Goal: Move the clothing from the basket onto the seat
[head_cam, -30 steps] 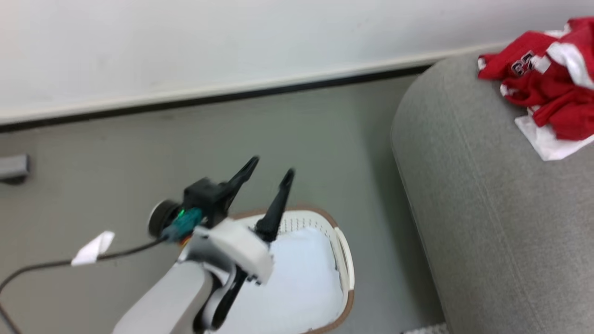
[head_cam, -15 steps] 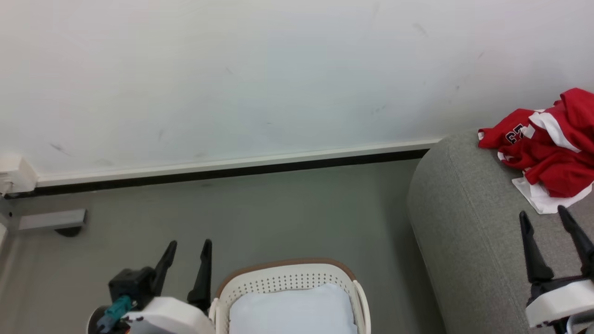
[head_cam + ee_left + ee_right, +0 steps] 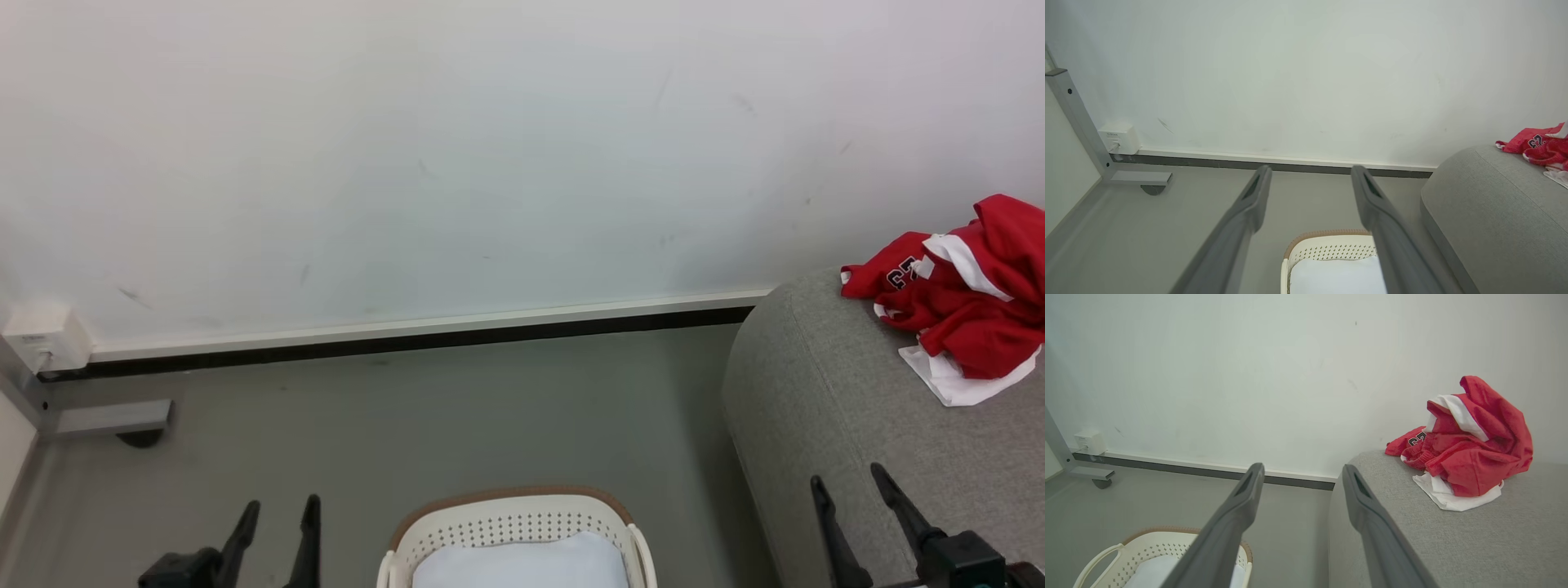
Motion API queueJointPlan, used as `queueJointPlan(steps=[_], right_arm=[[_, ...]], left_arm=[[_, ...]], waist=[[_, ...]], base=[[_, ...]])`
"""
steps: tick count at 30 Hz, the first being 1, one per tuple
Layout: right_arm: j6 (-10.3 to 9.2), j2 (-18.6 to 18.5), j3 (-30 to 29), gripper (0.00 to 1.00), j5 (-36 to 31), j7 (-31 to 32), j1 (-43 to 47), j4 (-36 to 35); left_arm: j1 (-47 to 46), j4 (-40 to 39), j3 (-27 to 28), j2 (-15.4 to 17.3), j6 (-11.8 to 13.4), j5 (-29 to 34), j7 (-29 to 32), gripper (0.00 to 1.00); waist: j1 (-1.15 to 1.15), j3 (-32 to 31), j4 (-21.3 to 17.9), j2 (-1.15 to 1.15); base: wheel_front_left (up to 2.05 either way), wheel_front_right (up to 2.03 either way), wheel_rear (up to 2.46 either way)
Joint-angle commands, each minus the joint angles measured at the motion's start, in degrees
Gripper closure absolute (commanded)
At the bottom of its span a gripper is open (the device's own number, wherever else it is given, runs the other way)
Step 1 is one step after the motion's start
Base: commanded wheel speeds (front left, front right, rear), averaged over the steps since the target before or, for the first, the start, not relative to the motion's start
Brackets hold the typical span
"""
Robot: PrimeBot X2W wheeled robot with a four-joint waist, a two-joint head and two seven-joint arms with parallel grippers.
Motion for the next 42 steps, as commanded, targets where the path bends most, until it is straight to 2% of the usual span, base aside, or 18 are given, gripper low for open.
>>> queueJointPlan(steps=[1,9,19,38,39,42], right_arm=[[-0.14,0.5,-0.1,0.0,-0.6,0.0,1.0,0.3],[-0.14,2.1,-1.1,0.0,-1.9,0.0,1.5,0.8],[-0.14,2.6,-2.0,0.0,-2.3,0.0,0.2,0.6],[-0.14,2.6,-0.7,0.0,-1.2,0.0,-0.7,1.0],[0.0,2.7,-0.7,1.0,-1.4,0.0,0.1,1.2],[0.0,3.0,-0.8,1.0,-1.2,0.1,1.3,2.4]], left_arm=[[1.0,0.4,1.3,-0.5,-0.7,0.9,0.0,0.0],[3.2,2.4,7.8,-4.2,-5.4,5.5,0.0,0.0],[2.6,4.1,12.7,-7.7,-9.6,10.0,0.0,0.0],[1.9,7.0,17.8,-11.5,-13.1,14.6,0.0,0.0],[2.1,7.1,17.9,-11.6,-13.2,14.2,0.0,1.0],[2.9,8.5,17.7,-12.1,-13.2,14.0,0.1,1.0]], waist=[[0.01,-0.2,-0.1,0.0],[0.01,-0.5,0.1,0.0],[0.01,-0.2,0.5,0.0],[0.01,-0.4,1.0,0.0],[0.01,-0.5,1.0,0.0],[0.02,-0.5,1.0,0.0]], base=[[0.0,0.0,0.0],[0.0,0.0,0.0],[0.0,0.0,0.0],[0.0,0.0,0.0],[0.0,0.0,0.0],[0.0,0.0,0.0]])
